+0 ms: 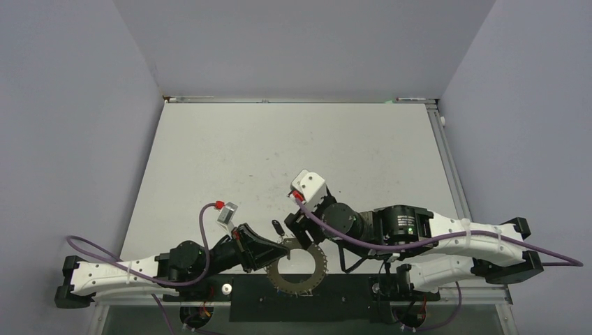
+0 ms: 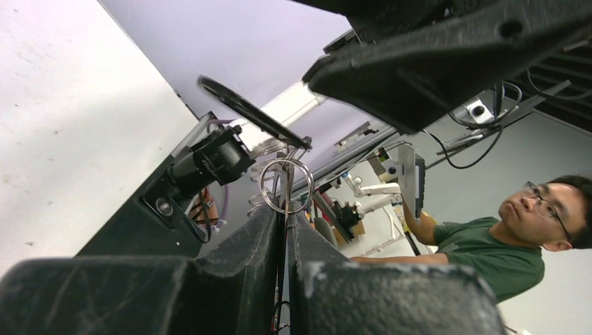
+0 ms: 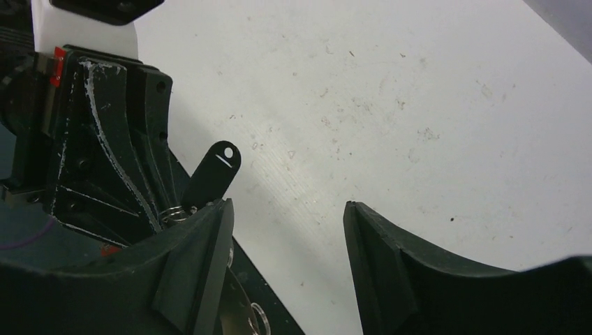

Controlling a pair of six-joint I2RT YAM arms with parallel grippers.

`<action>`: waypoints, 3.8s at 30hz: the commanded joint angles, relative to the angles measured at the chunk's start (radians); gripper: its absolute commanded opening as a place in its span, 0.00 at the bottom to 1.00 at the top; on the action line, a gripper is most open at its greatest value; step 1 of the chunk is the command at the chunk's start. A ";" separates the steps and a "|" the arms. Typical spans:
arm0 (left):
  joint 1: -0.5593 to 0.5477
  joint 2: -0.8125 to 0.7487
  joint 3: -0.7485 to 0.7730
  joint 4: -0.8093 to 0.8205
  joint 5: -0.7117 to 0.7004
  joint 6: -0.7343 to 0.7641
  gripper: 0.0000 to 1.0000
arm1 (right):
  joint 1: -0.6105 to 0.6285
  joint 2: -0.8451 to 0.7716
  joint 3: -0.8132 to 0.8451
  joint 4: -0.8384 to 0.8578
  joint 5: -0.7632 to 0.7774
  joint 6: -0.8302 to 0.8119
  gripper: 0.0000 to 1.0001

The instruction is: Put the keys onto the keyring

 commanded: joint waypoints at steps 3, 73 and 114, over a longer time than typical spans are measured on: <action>-0.012 -0.026 0.006 0.076 0.028 -0.023 0.00 | 0.021 -0.073 0.007 -0.008 0.015 0.212 0.60; -0.011 -0.105 -0.065 0.123 -0.083 -0.087 0.00 | 0.309 0.071 -0.294 0.236 0.511 0.498 0.37; -0.012 -0.122 -0.065 0.076 -0.069 -0.081 0.00 | 0.312 0.046 -0.056 -0.041 0.453 0.553 0.05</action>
